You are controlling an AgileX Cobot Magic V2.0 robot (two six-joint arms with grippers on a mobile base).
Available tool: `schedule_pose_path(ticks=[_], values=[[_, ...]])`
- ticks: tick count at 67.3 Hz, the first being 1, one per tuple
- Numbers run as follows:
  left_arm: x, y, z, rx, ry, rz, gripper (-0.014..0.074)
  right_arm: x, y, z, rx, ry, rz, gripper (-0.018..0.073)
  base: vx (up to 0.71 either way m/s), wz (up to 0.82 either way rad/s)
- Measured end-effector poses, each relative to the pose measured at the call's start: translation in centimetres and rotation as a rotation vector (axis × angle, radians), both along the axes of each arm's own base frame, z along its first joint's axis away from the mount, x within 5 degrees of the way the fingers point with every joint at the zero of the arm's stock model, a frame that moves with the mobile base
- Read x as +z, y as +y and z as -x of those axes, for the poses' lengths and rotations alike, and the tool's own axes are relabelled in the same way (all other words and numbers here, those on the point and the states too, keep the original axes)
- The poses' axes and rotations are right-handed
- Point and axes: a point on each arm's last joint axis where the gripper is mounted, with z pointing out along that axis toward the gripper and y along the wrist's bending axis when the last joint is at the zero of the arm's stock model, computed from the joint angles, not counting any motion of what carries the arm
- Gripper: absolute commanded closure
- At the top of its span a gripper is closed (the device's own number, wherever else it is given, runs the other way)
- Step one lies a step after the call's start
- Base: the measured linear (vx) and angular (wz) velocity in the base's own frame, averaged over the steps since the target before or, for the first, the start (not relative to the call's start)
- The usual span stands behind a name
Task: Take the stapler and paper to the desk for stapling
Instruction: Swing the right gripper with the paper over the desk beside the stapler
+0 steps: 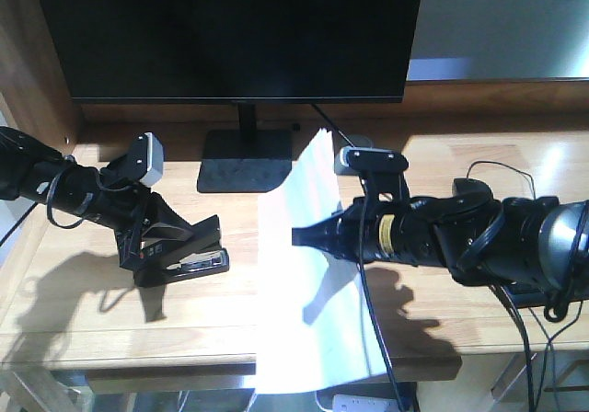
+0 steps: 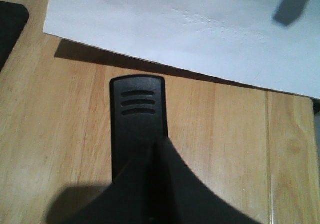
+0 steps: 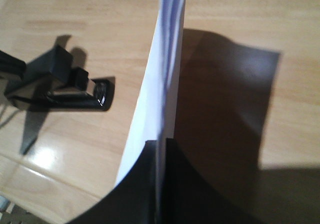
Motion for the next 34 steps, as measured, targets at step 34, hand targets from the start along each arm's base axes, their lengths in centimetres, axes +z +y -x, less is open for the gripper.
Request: schedule_pose_path(ticks=[34], values=[[0.0,0.0,0.0,0.000,0.000,0.000,0.0603,0.6,2.2,-1.6,0.085,0.022,-0.114,0.0561,0.00,0.00]])
